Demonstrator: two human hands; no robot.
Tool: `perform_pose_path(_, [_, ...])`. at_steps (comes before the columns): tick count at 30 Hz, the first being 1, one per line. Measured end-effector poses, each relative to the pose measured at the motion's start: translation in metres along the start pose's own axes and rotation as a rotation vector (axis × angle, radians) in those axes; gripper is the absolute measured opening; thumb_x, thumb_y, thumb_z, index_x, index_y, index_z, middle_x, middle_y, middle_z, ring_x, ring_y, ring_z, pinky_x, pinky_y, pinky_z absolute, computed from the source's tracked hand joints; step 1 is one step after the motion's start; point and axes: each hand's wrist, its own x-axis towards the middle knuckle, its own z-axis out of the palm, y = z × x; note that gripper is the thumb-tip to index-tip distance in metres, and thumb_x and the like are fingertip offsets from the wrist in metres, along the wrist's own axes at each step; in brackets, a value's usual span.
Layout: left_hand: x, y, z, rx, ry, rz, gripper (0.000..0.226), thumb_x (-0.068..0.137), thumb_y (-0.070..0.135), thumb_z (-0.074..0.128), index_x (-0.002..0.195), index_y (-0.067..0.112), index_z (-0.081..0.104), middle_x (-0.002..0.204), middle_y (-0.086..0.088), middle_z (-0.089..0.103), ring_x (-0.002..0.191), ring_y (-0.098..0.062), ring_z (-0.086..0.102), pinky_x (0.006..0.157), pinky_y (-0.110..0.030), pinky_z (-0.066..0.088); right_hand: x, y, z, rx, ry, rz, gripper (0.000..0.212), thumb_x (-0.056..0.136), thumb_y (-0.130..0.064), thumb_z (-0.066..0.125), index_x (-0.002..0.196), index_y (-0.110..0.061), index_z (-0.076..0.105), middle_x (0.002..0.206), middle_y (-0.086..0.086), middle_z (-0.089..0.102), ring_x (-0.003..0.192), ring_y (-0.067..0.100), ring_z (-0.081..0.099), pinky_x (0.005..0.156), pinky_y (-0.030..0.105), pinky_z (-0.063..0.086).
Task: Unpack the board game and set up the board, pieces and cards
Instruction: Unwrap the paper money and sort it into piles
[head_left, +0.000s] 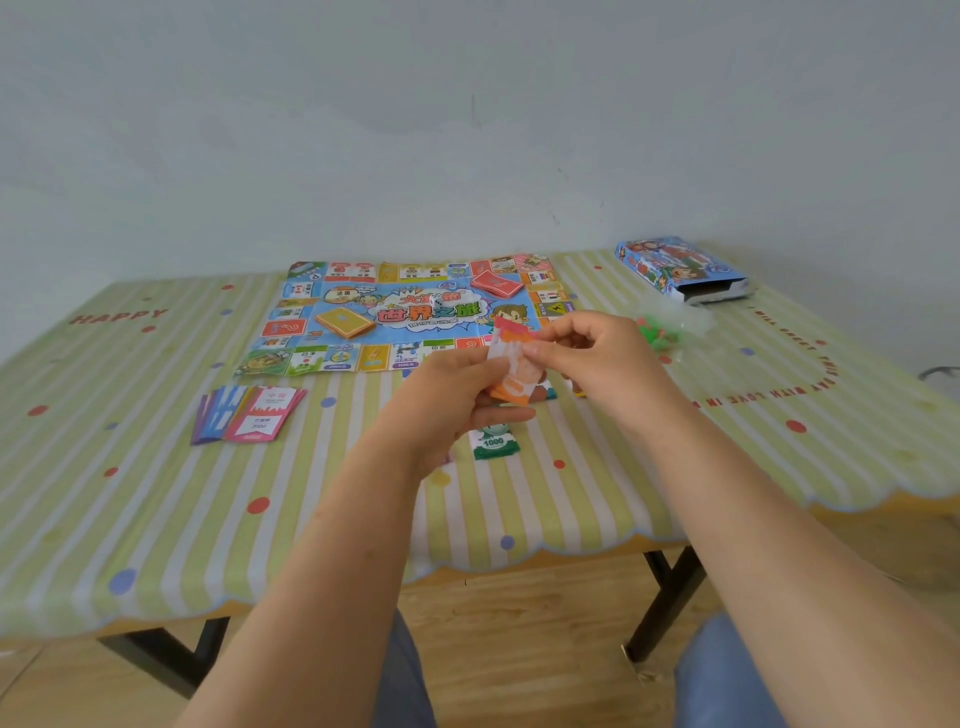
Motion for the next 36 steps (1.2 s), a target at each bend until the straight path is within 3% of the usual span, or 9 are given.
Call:
perform_pose_path(6, [0.001,-0.004,-0.001,0.048,0.130,0.053,0.016,0.095,0.006,0.054,0.096,0.010,0.069,0.093,-0.012,0.075,0.083,-0.024,0.072,0.066,-0.024,0.059,-0.004,-0.002,0.000,0.045,-0.032,0.021,0.010,0.083,-0.023,0.075,0.087,-0.015,0.072,0.068,-0.010,0.066,0.050,-0.004,0.050,0.055,0.017,0.041])
perform_pose_path(13, [0.002,-0.004,-0.002,0.073,0.245,0.103,0.010,0.087,0.006,0.066,0.095,0.006,0.071,0.081,-0.007,0.075,0.065,-0.015,0.069,0.062,-0.019,0.057,-0.006,-0.005,-0.002,0.078,-0.038,0.044,0.011,0.081,-0.021,0.077,0.083,-0.010,0.073,0.065,-0.007,0.065,0.051,0.004,0.050,0.050,0.017,0.042])
perform_pose_path(21, [0.003,-0.003,-0.003,0.079,0.281,0.083,0.012,0.084,0.011,0.071,0.095,0.006,0.072,0.084,-0.009,0.075,0.069,-0.019,0.070,0.072,-0.026,0.060,-0.005,-0.004,-0.004,0.083,-0.048,0.060,0.011,0.081,-0.016,0.077,0.086,-0.007,0.073,0.068,-0.002,0.066,0.054,0.008,0.051,0.051,0.019,0.044])
perform_pose_path(26, [0.002,-0.002,-0.003,0.103,0.300,0.073,0.008,0.084,0.011,0.071,0.092,0.009,0.072,0.078,-0.005,0.075,0.060,-0.014,0.068,0.064,-0.021,0.059,-0.004,-0.005,-0.006,0.078,-0.072,0.056,0.005,0.080,-0.014,0.077,0.081,-0.014,0.072,0.067,-0.004,0.067,0.052,0.006,0.051,0.050,0.017,0.045])
perform_pose_path(30, [0.002,-0.002,-0.001,0.123,0.318,0.073,0.013,0.079,0.010,0.075,0.092,0.009,0.072,0.077,-0.006,0.074,0.061,-0.013,0.069,0.067,-0.023,0.059,-0.004,-0.005,-0.007,0.079,-0.096,0.061,0.011,0.079,-0.013,0.078,0.080,-0.021,0.071,0.067,-0.007,0.068,0.052,0.004,0.053,0.050,0.016,0.045])
perform_pose_path(34, [0.003,0.000,0.001,0.119,0.325,0.086,0.012,0.079,0.008,0.075,0.090,0.009,0.072,0.077,-0.007,0.075,0.062,-0.014,0.070,0.063,-0.021,0.057,-0.003,-0.004,-0.010,0.090,-0.111,0.043,0.010,0.079,-0.011,0.078,0.081,-0.017,0.070,0.072,0.003,0.067,0.057,0.009,0.054,0.049,0.022,0.043])
perform_pose_path(36, [0.003,0.000,0.002,0.105,0.316,0.089,0.012,0.078,0.008,0.075,0.090,0.010,0.072,0.081,-0.009,0.075,0.070,-0.019,0.072,0.068,-0.024,0.059,-0.003,-0.004,-0.012,0.093,-0.119,0.040,0.009,0.079,-0.011,0.077,0.084,-0.012,0.070,0.073,0.005,0.067,0.056,0.011,0.054,0.049,0.022,0.044])
